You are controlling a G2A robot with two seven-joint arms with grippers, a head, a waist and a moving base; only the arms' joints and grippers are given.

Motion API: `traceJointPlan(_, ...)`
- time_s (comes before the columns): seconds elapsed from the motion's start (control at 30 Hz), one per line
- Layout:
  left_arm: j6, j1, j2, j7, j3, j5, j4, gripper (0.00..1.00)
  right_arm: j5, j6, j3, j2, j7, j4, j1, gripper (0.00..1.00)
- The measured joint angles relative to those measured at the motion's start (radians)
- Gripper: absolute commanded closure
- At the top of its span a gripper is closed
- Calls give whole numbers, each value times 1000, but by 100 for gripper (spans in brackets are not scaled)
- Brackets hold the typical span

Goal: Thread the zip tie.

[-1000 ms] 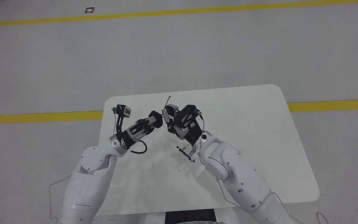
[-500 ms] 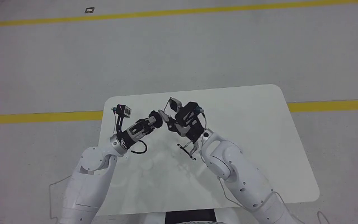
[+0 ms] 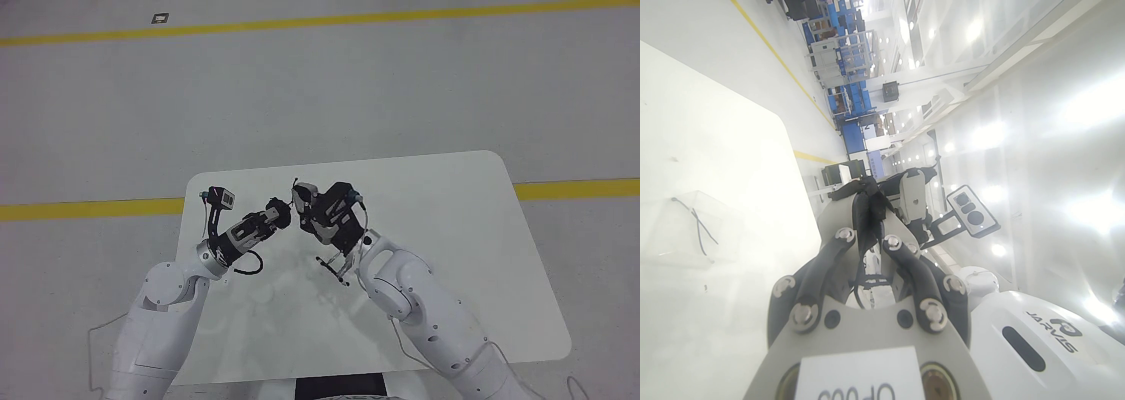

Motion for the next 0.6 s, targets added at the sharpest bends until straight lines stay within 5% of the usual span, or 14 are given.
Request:
traceJointPlan(0.57,0,0,0,0,0,0,0,100,-17,-5,-16,0,9,21,-10,100)
traceJointPlan(0.6,0,0,0,0,0,0,0,100,-17,-4,-16,0,9,21,-10,55)
